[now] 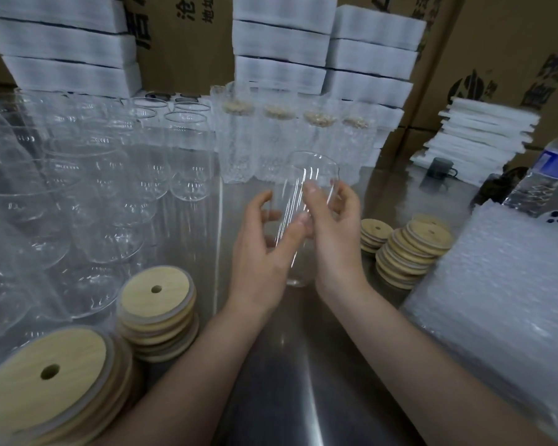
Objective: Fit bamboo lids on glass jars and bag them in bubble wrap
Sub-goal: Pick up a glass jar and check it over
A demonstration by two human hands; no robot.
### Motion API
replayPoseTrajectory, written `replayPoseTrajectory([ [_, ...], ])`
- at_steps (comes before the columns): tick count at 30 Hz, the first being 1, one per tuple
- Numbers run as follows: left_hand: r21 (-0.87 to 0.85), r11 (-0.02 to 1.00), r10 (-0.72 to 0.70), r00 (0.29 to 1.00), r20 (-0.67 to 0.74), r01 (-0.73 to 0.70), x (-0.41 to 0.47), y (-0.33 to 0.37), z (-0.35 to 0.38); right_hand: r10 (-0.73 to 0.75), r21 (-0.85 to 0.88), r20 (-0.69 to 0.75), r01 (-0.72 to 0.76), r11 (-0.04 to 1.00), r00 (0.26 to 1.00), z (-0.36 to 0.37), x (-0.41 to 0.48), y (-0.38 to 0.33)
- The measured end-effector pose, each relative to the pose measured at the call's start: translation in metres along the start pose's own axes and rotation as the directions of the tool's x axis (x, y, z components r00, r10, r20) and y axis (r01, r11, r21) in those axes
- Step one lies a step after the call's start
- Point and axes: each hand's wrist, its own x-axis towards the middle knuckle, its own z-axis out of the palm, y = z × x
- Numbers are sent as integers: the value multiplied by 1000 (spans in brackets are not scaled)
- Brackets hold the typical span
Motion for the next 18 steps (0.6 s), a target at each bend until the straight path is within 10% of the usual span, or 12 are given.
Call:
replayPoseTrajectory([
  [9,-381,890,-263,965,24,252,11,-3,-2,80,-52,258,-68,996,963,-8,9,5],
  [18,-394,895,-185,978,96,208,16,-9,-5,254,78,385,-306,949,887,-10,6,7],
])
